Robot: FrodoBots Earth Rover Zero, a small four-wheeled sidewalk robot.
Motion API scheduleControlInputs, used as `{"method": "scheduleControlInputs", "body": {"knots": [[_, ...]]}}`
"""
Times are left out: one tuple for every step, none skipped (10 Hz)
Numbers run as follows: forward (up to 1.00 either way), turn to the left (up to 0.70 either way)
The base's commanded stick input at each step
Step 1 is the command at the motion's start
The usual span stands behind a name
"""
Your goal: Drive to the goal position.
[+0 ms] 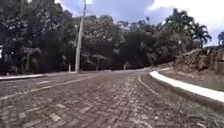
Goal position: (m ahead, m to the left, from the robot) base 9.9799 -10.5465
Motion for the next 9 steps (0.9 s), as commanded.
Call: {"method": "scheduleControlInputs", "body": {"knots": [[1.0, 0.0], [1.0, 0.0], [1.0, 0.0], [1.0, 0.0], [1.0, 0.0], [1.0, 0.0], [1.0, 0.0], [1.0, 0.0], [1.0, 0.0]]}}
